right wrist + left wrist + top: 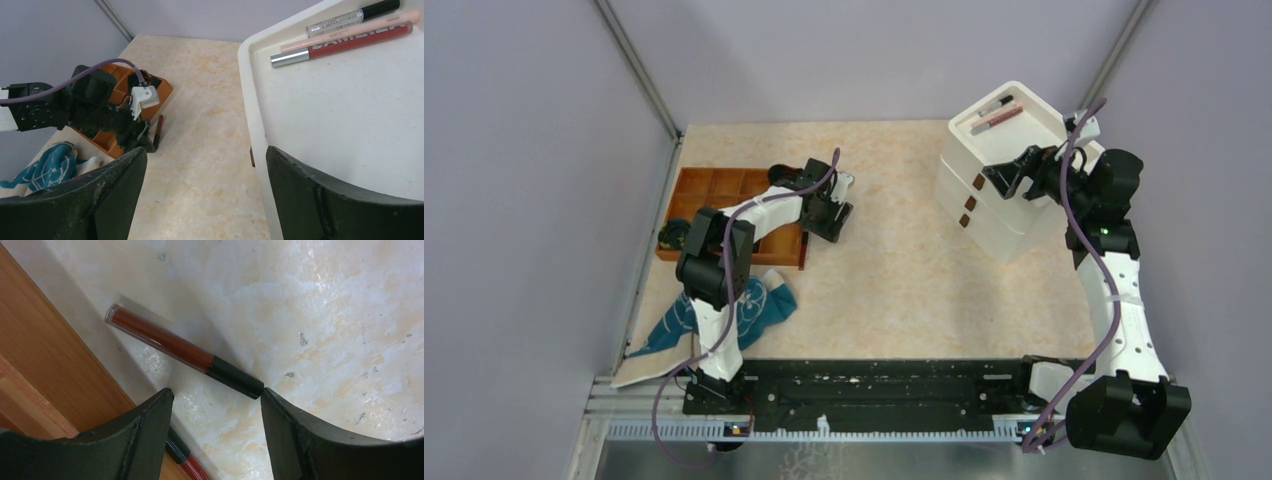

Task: Organize the makeup
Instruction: Pick up the makeup from the center of the board.

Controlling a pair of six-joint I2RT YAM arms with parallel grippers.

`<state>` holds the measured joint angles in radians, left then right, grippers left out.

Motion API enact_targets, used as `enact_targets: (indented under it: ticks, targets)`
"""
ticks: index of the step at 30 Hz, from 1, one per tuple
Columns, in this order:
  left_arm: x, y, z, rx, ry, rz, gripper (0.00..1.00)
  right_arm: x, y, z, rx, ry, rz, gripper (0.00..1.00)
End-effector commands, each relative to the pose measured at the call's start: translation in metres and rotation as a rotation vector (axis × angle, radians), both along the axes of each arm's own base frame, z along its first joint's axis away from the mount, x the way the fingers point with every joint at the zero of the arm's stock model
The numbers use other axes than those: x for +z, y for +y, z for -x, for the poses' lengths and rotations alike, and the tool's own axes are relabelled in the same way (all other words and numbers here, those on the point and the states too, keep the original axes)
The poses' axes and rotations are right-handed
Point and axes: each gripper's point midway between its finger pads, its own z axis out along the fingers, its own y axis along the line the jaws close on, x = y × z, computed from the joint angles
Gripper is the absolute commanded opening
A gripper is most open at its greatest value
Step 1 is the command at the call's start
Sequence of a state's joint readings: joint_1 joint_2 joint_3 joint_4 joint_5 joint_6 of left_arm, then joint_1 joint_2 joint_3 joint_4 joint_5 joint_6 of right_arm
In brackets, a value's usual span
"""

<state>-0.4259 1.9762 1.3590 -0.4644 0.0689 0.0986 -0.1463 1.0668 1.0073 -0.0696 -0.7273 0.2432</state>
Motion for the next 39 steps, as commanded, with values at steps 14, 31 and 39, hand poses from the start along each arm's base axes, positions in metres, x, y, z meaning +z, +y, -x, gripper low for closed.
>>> enact_targets:
  ticks: [14,31,39]
  targets:
    - [-0.022,-0.008,-0.011,0.049,0.074,0.051,0.84,0.014,0.002,0.003,0.020,-0.077,0.028,0.88]
    - [-0.030,-0.015,0.014,-0.025,0.145,0.138,0.46,0.014,0.002,0.003,0.021,-0.077,0.033,0.88]
    - [-0.015,-0.034,0.033,-0.125,0.165,0.265,0.30,0.018,0.001,0.004,0.014,-0.083,0.036,0.88]
